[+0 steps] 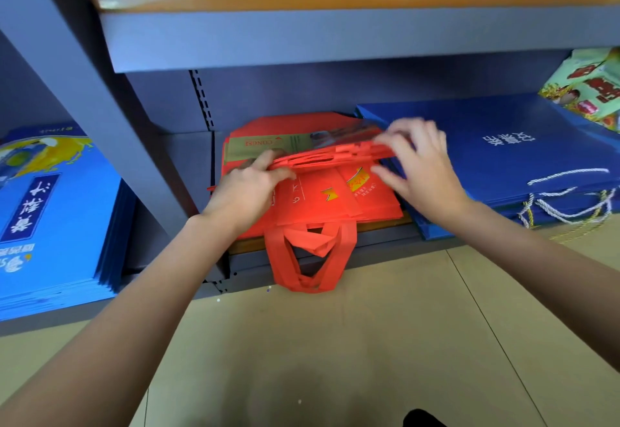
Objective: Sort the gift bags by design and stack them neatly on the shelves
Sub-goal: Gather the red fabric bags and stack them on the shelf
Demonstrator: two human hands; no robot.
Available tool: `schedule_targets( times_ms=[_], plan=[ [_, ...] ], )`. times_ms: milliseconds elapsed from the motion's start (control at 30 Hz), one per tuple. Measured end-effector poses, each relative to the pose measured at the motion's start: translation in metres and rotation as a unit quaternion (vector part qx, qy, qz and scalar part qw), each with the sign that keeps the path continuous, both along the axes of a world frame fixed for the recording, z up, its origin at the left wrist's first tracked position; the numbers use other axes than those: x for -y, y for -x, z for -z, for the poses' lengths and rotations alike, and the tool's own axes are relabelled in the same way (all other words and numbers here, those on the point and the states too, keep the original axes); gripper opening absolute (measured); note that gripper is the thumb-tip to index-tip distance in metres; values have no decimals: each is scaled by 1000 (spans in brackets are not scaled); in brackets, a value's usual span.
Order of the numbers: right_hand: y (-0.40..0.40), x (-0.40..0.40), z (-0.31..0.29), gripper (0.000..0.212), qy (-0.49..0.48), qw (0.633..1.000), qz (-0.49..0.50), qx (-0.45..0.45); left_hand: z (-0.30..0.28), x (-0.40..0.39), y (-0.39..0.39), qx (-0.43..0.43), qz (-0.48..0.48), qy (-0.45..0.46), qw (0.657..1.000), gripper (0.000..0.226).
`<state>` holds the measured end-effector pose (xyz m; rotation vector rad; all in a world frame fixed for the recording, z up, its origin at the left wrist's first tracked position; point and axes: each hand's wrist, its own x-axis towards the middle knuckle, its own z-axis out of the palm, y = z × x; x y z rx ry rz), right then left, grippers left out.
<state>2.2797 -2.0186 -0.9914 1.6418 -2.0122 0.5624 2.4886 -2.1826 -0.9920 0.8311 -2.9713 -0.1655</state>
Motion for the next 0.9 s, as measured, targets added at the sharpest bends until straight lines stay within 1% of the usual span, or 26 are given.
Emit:
schedule_targets(
  times_ms=[67,100,200,233,267,333,400,467,500,533,600,633,667,700,767,800,833,900],
  plan=[
    [-4,-12,15,26,-34,996,-42,-67,5,-4,-3,22,-3,7,1000,61],
    [-4,-18,19,24,-39,994,-48,-88,8,-4,-4,17,-7,7,1000,62],
    [-8,-27,21,24,-30,991,-52,-120,8,-1,-6,-51,-37,-3,998,63],
    [-10,-29,24,27,-45,989,-70,-126,5,0,-5,-76,-53,-4,996,63],
    [-13,-31,31,33,-74,985,-96,-123,2,1,-4,-91,-66,-3,994,62],
    [-25,-33,49,50,-151,976,-135,-83,-4,0,-2,-107,-78,11,991,61],
    [-44,-28,64,60,-196,971,-130,-51,-7,-2,0,-114,-77,23,990,61],
    [-62,-15,69,64,-210,971,-103,-39,-5,-1,-1,-121,-69,18,990,61],
    [-69,-8,69,60,-203,974,-92,-33,-3,0,-2,-120,-66,12,990,60],
    [-74,-2,69,51,-185,978,-90,-18,-1,1,-3,-116,-62,6,991,59],
    [-77,6,66,33,-118,987,-103,38,4,0,-5,-93,-52,4,994,57],
    [-74,8,64,28,-90,990,-102,43,7,-1,-6,-77,-38,3,996,53],
    [-69,9,61,24,-79,992,-93,15,11,-1,-7,-55,-16,-2,998,49],
    [-63,8,58,22,-80,993,-83,-34,17,-2,-8,-24,6,-10,1000,46],
    [-51,7,55,29,-108,980,-68,-152,28,-5,-10,56,43,-14,997,55],
    [-48,6,56,30,-117,973,-67,-188,33,-5,-11,87,54,-2,995,61],
    [-46,6,58,30,-117,969,-69,-207,36,-5,-13,99,62,17,993,64],
    [-44,7,60,33,-109,967,-71,-217,37,-2,-13,93,69,43,992,64]
  ],
)
